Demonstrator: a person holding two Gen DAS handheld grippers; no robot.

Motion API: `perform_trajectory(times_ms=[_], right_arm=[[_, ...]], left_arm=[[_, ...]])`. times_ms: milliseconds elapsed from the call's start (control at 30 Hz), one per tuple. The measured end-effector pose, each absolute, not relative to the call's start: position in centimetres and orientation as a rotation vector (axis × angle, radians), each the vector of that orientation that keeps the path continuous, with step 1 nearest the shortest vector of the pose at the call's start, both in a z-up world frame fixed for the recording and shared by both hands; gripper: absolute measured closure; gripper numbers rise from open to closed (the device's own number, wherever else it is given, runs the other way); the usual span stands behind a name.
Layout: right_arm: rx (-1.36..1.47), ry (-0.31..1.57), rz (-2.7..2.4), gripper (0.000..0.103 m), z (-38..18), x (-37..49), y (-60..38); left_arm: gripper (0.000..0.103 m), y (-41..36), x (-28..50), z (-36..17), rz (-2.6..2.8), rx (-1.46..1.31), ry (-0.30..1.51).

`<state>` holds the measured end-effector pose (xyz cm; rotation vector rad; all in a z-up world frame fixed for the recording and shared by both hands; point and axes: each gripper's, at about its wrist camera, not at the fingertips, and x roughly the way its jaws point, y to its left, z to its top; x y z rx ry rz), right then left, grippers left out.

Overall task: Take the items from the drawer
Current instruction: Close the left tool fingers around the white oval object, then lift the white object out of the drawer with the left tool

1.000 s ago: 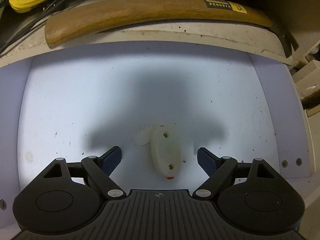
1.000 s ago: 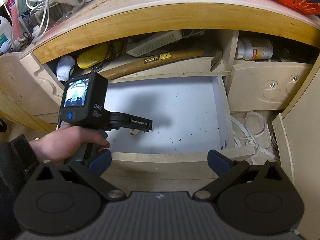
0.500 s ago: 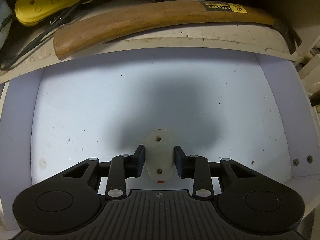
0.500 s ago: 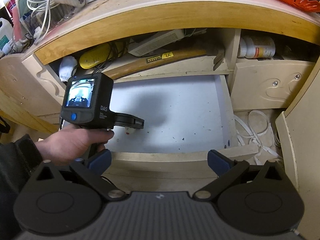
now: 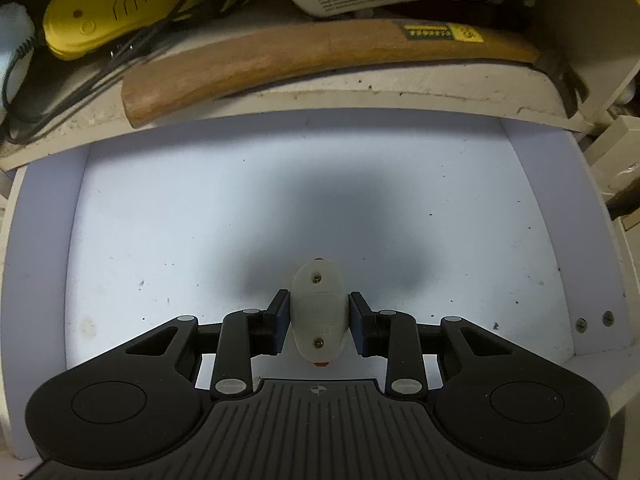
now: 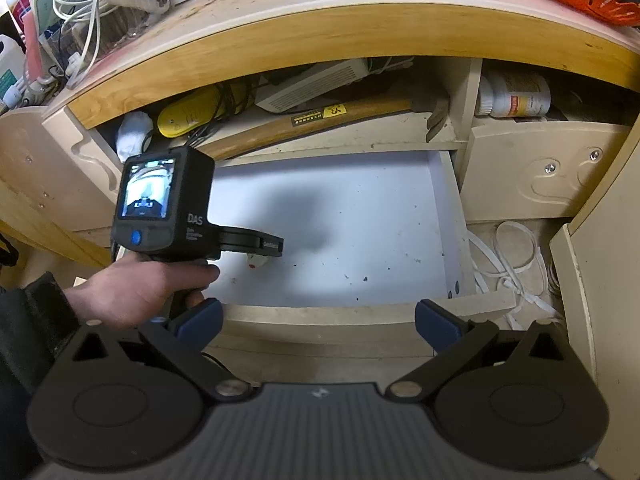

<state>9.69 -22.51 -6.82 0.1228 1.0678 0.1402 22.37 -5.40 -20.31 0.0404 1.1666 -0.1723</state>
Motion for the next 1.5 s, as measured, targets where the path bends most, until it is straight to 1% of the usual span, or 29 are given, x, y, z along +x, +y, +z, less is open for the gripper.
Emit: perform_trajectory(times_ms=[533,1100,1500], right_arm=[[0.099,1.071,0.12,0.0,-6.8,9.6,-22.5],[0.081,1.048,0.075,0.0,-6.5,9.3,-23.3],[0.071,1.032,0.058,0.0,-6.3,8.7,-23.5]], left_arm=[[0.073,-5.4,19.8,-16.3,-0.151,0.043,1.109],[0.073,-4.5,12.9,-6.3,-0.171,0.055,1.008],[0.073,-2.9,8.2,-1.2,-0.211,0.065,0.922]])
